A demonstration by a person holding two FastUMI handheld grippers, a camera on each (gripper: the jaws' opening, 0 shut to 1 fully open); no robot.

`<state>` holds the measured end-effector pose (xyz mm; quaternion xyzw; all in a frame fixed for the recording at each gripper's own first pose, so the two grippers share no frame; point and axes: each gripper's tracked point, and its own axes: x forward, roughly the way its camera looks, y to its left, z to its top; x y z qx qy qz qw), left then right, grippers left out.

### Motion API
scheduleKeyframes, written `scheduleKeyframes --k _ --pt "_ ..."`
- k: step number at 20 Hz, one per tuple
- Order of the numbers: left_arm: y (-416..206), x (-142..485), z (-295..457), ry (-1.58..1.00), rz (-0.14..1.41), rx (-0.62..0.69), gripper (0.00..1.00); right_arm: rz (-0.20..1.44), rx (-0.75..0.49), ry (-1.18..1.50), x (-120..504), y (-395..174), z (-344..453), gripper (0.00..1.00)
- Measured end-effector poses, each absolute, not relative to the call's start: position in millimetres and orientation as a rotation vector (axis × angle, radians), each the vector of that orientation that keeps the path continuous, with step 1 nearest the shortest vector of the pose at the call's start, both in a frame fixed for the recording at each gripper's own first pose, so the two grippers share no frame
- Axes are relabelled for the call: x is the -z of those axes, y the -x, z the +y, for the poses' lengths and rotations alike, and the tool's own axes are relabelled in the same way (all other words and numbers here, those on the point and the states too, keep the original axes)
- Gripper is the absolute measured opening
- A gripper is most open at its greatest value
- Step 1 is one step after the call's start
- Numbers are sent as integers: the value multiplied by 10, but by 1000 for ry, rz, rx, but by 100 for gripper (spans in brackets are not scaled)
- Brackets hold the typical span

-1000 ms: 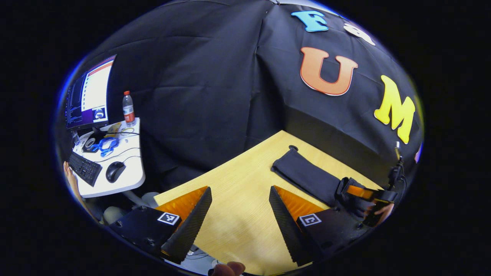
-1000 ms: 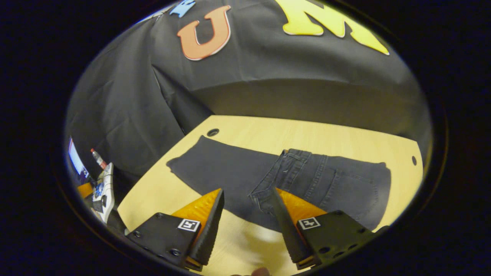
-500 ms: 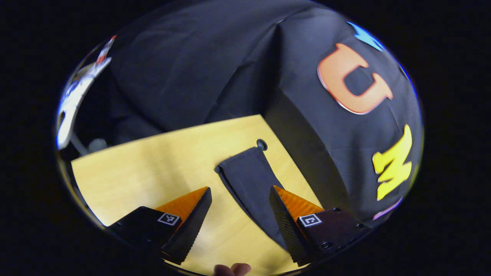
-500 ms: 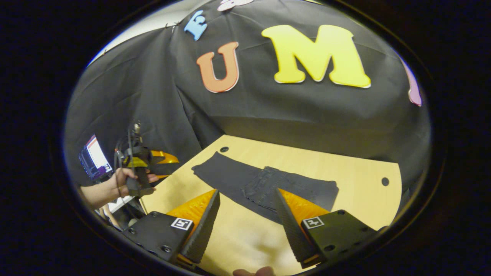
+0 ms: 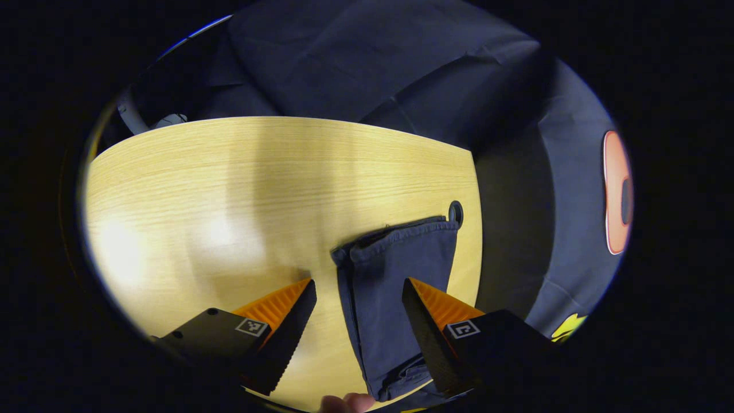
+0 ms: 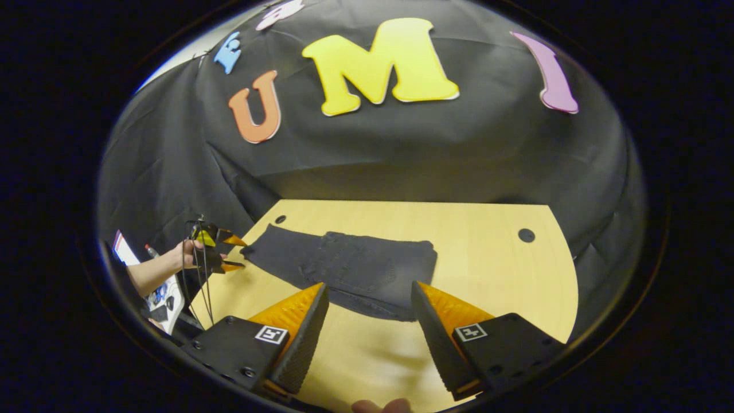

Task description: Grasp the waist and the cuffs of the jeans and fold them to make the two legs overlap; first hold the waist and fold one-third of the jeans toward the cuffs, then hold the cuffs and fold the remaining one-third in the same direction to finish folding.

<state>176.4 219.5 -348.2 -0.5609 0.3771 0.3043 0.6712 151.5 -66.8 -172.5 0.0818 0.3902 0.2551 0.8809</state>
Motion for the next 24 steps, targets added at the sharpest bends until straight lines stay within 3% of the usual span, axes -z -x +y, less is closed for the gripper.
scheduleKeyframes --k 9,10,11,15,17,24 --pt "-2052 3599 2149 1137 955 -702 97 888 -437 -266 2075 -1721 -870 85" --pt "-2014 3621 2161 1128 961 -717 95 900 -425 -270 2128 -1695 -887 90" --pt "-2015 3652 2174 1140 949 -737 70 908 -412 -275 2172 -1676 -904 90" --pt "-2088 3700 2083 1243 876 -727 29 922 -369 -301 2218 -1538 -1022 91" --pt "-2086 3571 2070 1209 822 -694 13 903 -337 -275 2175 -1483 -1134 90" --pt "-2378 2415 1705 887 670 -437 5 755 -248 -245 1706 -1194 -1492 87"
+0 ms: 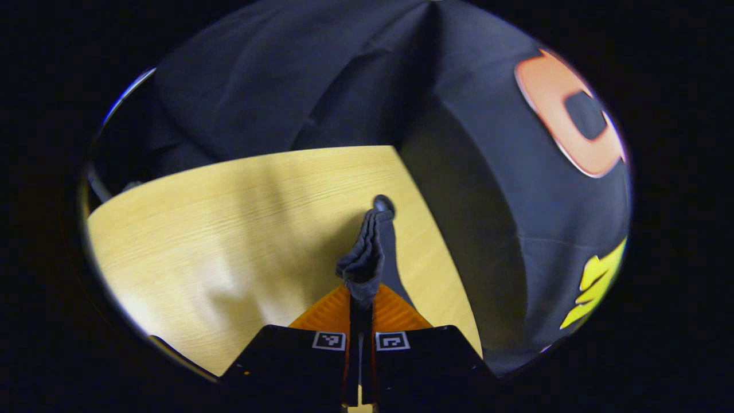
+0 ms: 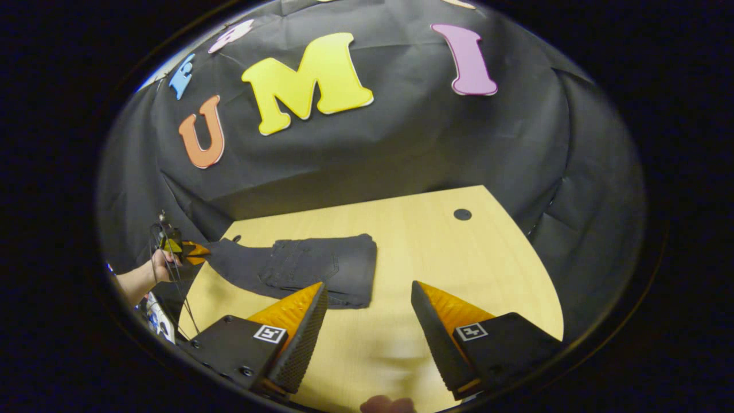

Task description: Grasp the waist and the cuffs of the jeans and fold them to make the two legs overlap; first hold the waist and fold one-third of the jeans toward the cuffs, then hold the cuffs and fold the remaining one-third in the same direction to finish folding.

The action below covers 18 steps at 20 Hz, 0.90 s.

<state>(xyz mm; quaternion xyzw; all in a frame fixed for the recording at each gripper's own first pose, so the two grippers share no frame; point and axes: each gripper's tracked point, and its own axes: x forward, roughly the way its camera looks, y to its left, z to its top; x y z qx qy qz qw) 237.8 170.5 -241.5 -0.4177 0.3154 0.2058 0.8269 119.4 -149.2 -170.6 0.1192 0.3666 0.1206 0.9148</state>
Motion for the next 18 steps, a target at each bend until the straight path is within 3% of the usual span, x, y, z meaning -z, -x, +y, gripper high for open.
scheduleKeyframes --k 2,3,4,9,11,14,15,17,18 --pt "-2471 1996 1459 800 620 -344 5 722 -231 -241 1567 -1100 -1536 87" --pt "-2513 1789 1306 758 594 -296 5 710 -225 -242 1487 -1007 -1574 91" --pt "-2551 1585 1135 715 568 -246 5 698 -214 -240 1423 -861 -1646 87" --pt "-2652 853 27 482 463 1 5 656 -141 -223 1266 -491 -2003 91" --pt "-2514 1101 -908 408 448 76 5 649 -102 -206 1229 -385 -2191 91" --pt "-2492 1386 -1647 310 493 165 5 645 -36 -202 1221 -296 -2480 91" --pt "-2476 1618 -1962 266 524 184 5 658 -16 -206 1267 -252 -2578 87" --pt "-2453 2003 -2277 185 566 195 5 692 24 -213 1400 -200 -2733 91" --pt "-2472 2190 -2381 147 576 197 5 705 39 -215 1454 -174 -2803 87"
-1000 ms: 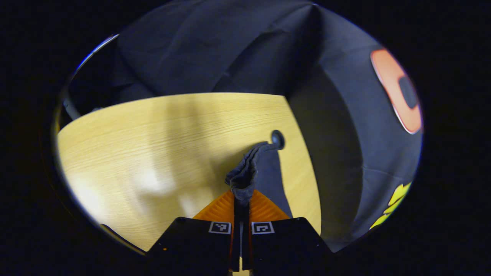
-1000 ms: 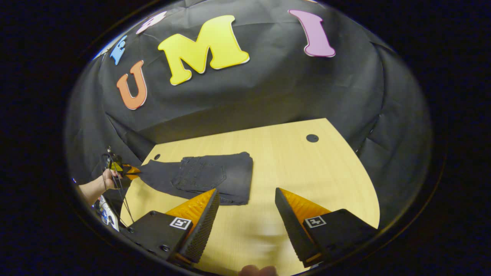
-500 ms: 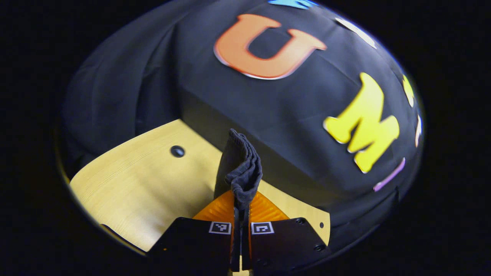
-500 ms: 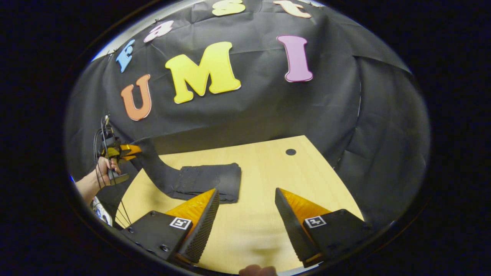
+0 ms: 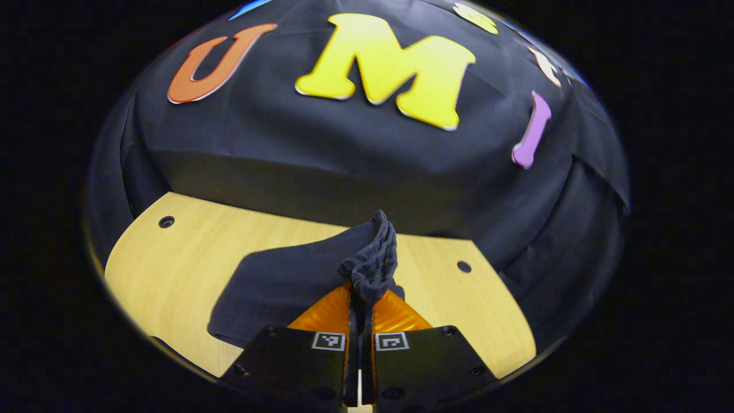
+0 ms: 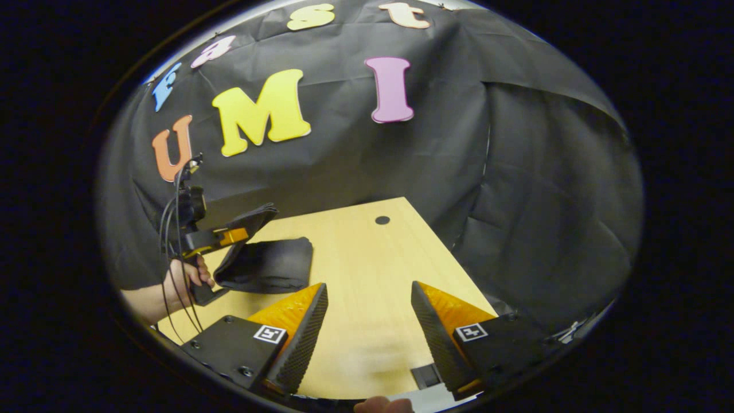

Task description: Grasp the waist and the cuffs of the jeans and fold them to make the two legs overlap; first hold the waist and fold one-third of the jeans toward the cuffs, then hold the cuffs and fold the remaining one-third in the same direction to finish folding.

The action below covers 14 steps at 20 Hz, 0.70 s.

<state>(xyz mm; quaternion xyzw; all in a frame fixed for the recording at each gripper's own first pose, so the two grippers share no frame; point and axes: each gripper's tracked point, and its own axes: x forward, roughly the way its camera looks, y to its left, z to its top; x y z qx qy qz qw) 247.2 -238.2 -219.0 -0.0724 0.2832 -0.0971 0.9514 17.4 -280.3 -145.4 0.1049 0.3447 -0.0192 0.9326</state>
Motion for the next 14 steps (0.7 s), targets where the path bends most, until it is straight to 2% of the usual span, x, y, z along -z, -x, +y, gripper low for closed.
scheduleKeyframes --k 1,2,3,4,5,6,7,8,9,10,11,12,13,14 --pt "-2498 2408 -2464 115 596 201 5 717 51 -214 1501 -159 -2860 87" --pt "-2515 2612 -2512 108 626 200 6 730 57 -212 1546 -140 -2904 92" --pt "-2531 2818 -2533 110 665 194 8 742 61 -209 1588 -146 -2926 87" --pt "-2541 3005 -2532 119 707 184 10 753 60 -206 1630 -157 -2934 87" --pt "-2559 3134 -2521 131 741 173 15 760 56 -206 1640 -167 -2939 87" --pt "-2599 3197 -2490 136 752 159 19 760 53 -206 1627 -196 -2936 96" --pt "-2658 3202 -2465 136 751 154 29 757 48 -205 1616 -235 -2926 96" --pt "-2716 3186 -2476 129 755 164 30 750 42 -202 1610 -264 -2909 91" --pt "-2756 3177 -2498 122 757 185 34 743 33 -200 1584 -299 -2876 91" --pt "-2435 3131 -2769 109 753 202 62 736 22 -199 1567 -313 -2827 87" --pt "-2611 3079 -2609 94 747 201 91 731 9 -199 1544 -329 -2768 87" --pt "-2590 3015 -2561 93 743 206 87 719 -3 -194 1504 -338 -2715 91" --pt "-2550 2948 -2559 103 738 212 88 707 -14 -186 1470 -354 -2653 87" --pt "-2508 2850 -2534 114 726 218 88 692 -26 -178 1430 -358 -2586 92"
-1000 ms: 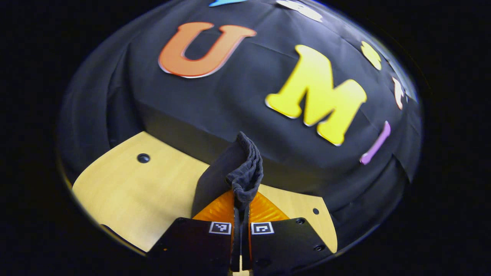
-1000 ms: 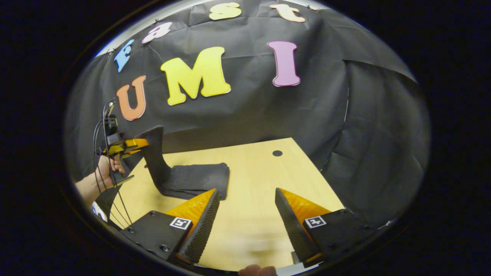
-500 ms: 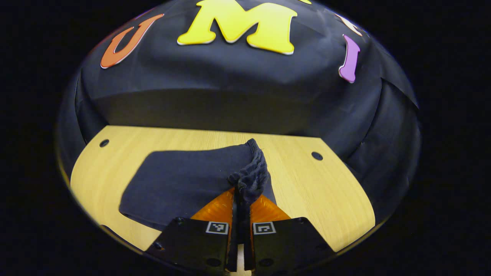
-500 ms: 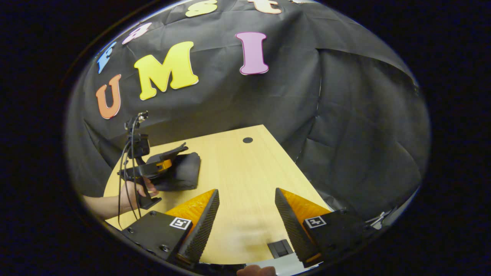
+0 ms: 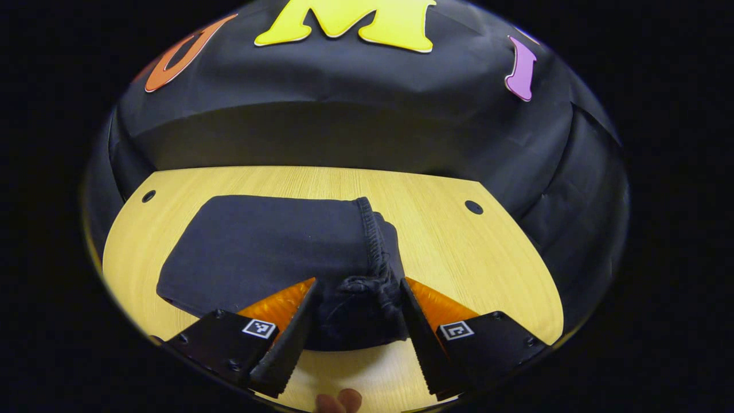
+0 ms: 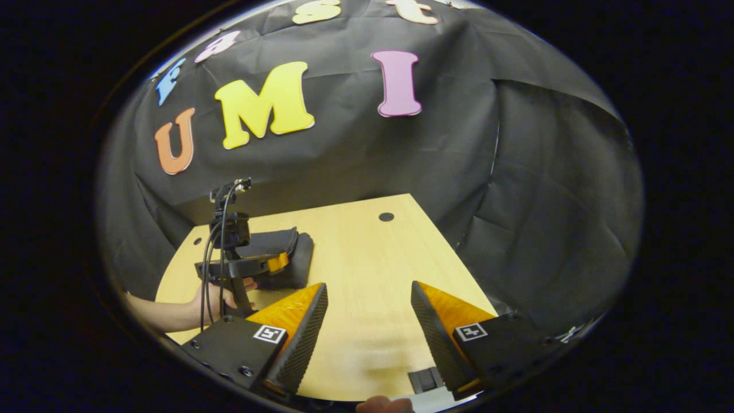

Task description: Grasp the waist and the cuffs of the jeans and fold them to make the two legs overlap; first hold the waist and fold one-third of the jeans toward the cuffs, then hold the cuffs and fold the remaining one-third in the same direction to finish folding.

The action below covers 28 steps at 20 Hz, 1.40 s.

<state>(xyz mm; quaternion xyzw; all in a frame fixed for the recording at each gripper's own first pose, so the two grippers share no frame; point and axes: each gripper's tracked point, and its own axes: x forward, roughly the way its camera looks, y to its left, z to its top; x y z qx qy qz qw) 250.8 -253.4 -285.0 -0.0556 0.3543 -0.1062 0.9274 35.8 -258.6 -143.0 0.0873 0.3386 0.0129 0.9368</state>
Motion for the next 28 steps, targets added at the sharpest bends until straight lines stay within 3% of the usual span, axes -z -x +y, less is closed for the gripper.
scheduleKeyframes --k 1,2,3,4,7,8,9,12,14,15,17,20,21,25,26,28 --pt "-2453 2730 -2495 127 714 229 88 679 -39 -168 1390 -369 -2511 95" --pt "-2399 2578 -2414 134 696 232 88 665 -59 -161 1343 -367 -2422 87" --pt "-2369 2408 -2277 135 671 226 88 648 -74 -158 1274 -388 -2326 91" --pt "-2355 2213 -2128 131 634 217 88 628 -90 -157 1192 -407 -2223 87" --pt "-2263 1455 -1552 66 470 196 88 534 -130 -123 867 -521 -1840 91" --pt "-2197 1208 -1335 33 412 190 88 496 -144 -109 706 -561 -1671 87" --pt "-2121 973 -1142 4 361 178 88 456 -163 -107 543 -588 -1489 91" --pt "-1841 366 -725 -31 232 136 88 332 -209 -97 71 -613 -997 88" --pt "-1573 22 -524 -6 184 104 89 252 -233 -78 -233 -571 -757 97" --pt "-1447 -147 -441 14 159 91 90 220 -249 -67 -361 -522 -639 93" --pt "-1186 -440 -271 36 103 75 90 174 -277 -51 -551 -364 -447 94" --pt "-926 -672 -186 0 40 61 90 112 -267 -36 -726 -170 -337 93" --pt "-830 -712 -166 -9 22 63 82 96 -252 -33 -757 -92 -330 93" --pt "-564 -681 -227 10 6 83 100 60 -229 -23 -798 180 -296 94" --pt "-483 -652 -268 9 9 94 86 59 -227 -22 -780 227 -309 94" --pt "-365 -598 -311 6 16 101 86 76 -218 -41 -726 311 -345 94"
